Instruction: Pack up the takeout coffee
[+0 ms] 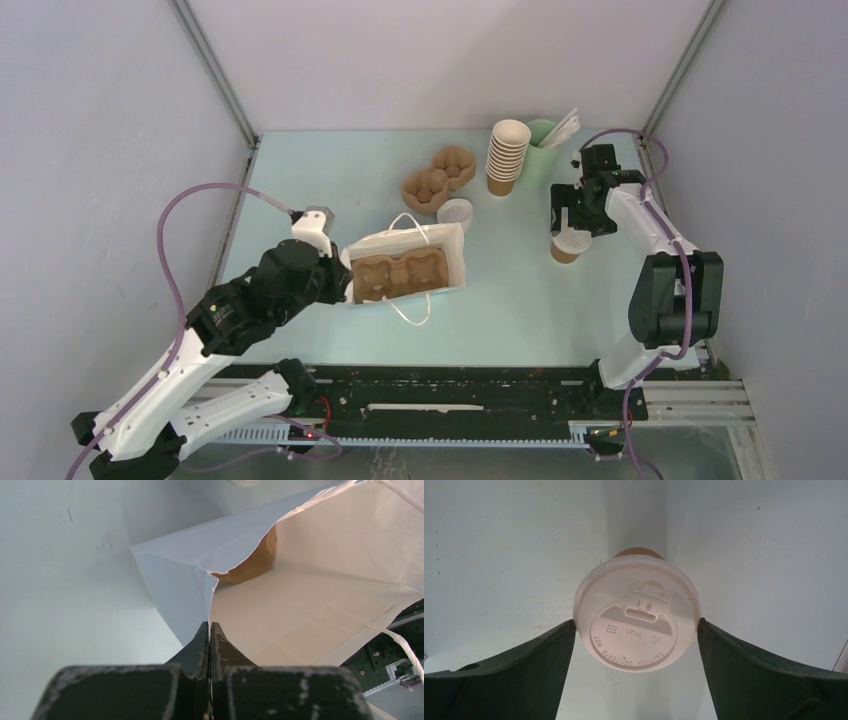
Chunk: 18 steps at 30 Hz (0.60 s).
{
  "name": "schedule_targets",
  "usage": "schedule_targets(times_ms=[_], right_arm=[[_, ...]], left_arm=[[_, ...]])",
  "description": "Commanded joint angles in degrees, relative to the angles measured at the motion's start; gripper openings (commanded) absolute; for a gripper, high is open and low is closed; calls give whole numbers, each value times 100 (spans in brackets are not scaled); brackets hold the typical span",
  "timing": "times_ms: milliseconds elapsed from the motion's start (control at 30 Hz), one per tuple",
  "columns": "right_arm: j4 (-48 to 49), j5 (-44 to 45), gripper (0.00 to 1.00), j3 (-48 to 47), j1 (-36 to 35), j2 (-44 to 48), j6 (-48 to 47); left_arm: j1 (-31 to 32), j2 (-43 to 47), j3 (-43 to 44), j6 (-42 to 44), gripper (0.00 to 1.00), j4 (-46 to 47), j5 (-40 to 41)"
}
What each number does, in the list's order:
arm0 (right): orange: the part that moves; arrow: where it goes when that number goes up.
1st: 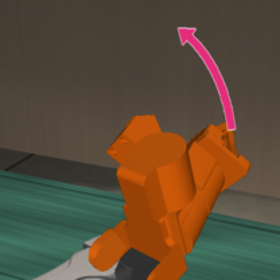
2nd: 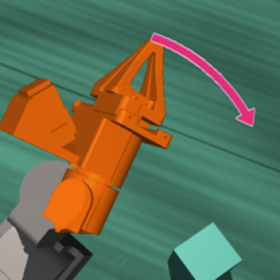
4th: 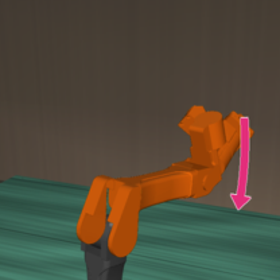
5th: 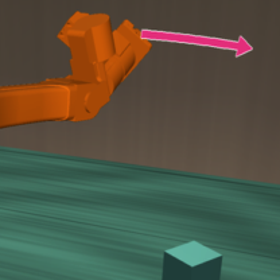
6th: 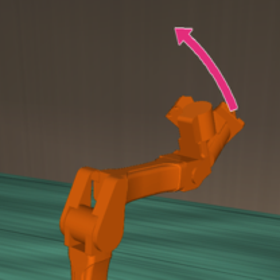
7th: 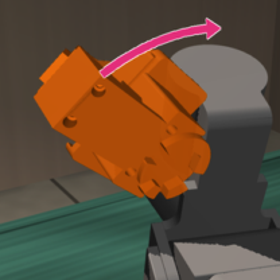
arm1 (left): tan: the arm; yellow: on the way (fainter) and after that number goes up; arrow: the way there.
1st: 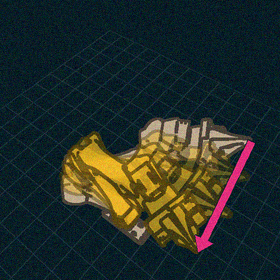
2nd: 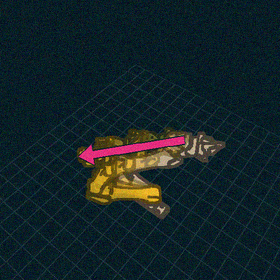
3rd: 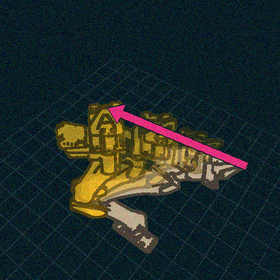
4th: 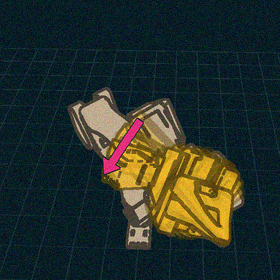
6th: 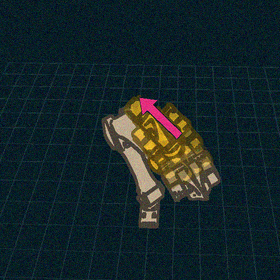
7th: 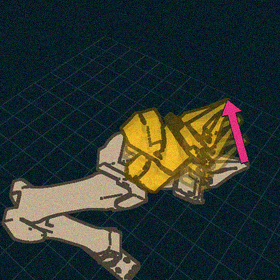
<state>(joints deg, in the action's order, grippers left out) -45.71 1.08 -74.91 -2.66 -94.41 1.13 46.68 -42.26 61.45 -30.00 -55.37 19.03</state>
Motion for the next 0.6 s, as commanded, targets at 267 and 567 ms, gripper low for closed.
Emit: schedule_targets(times_ms=[267,567], right_arm=[[-37,99,100,-146,-46,-311,-104],[-151,284,100,-286,-174,-237,-104]], left_arm=[[-32,46,29,-25,0,202,-60],[-34,41,6,-30,0,212,-79]])
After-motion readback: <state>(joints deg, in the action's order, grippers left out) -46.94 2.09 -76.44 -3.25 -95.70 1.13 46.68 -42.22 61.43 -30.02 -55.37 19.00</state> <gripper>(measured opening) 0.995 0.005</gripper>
